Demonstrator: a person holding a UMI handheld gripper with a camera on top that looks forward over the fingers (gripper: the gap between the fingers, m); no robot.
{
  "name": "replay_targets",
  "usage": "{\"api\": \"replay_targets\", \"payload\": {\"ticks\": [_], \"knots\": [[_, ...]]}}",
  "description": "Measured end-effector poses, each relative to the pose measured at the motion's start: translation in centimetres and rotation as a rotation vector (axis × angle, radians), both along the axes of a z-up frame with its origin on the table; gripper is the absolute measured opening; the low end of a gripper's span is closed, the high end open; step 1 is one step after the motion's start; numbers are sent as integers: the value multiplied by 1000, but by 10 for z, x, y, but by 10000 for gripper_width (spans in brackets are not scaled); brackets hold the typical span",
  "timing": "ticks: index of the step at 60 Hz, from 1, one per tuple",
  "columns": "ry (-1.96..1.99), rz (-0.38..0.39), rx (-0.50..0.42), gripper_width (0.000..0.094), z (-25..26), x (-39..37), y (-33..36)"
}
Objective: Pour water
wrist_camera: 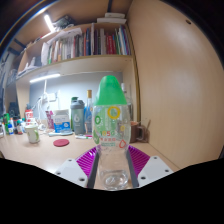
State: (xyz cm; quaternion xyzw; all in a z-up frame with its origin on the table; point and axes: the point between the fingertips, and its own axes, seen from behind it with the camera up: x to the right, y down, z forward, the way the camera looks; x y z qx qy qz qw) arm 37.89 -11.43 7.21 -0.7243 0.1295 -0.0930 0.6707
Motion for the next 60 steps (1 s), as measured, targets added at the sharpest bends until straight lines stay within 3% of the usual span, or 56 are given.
{"api": "replay_targets", "payload": {"ticks": [13, 23, 37, 46, 60], "knots": [[-47, -1, 20, 420, 3, -14, 3], [-134, 28, 13, 422, 22, -44, 14], [-555, 97, 15, 385, 135, -114, 82], [-1008, 134, -88, 384, 182, -171, 153], [-1893, 129, -292, 380, 160, -244, 252]]}}
